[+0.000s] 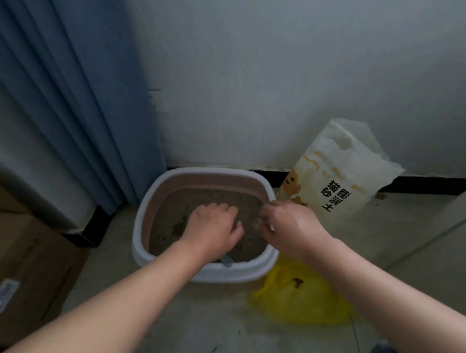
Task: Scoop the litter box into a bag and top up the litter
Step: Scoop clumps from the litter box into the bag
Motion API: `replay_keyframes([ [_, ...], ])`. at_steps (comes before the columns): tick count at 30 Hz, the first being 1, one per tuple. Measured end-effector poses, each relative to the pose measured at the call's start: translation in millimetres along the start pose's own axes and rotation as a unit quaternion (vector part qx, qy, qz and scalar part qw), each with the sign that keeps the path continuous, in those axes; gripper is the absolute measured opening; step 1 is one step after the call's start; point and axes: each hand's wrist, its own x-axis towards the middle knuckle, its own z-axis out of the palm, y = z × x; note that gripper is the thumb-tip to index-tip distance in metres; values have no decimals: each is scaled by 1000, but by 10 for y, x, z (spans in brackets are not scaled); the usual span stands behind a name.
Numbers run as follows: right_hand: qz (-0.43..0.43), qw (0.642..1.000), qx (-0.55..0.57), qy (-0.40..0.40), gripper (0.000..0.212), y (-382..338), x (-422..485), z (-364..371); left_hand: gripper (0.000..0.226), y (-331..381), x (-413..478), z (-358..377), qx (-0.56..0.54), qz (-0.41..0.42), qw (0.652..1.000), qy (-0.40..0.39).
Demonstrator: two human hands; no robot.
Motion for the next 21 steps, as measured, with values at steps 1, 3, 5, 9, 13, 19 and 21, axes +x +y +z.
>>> replay_keyframes([
  [1,-5,1000,4,1,17,-40,24,48,30,-53,-35,-16,5,-5,1000,0],
  [3,-16,1000,8,4,15,-104,44,161,29,-158,-85,-40,13,-11,1000,-8],
  [5,-33,999,18,12,14,-160,48,241,29,-249,-89,-91,2,-7,999,-31],
  [9,-44,997,60,23,15,-264,172,338,30,-389,114,-283,16,52,997,-63],
  [13,-27,997,65,28,19,-437,424,564,30,-583,77,-226,64,77,993,-63],
  [19,-33,998,56,17,19,-696,695,913,33,-966,-366,233,74,66,995,-27],
  [21,-38,998,53,13,18,-766,755,999,33,-1100,-504,387,60,52,997,-1],
])
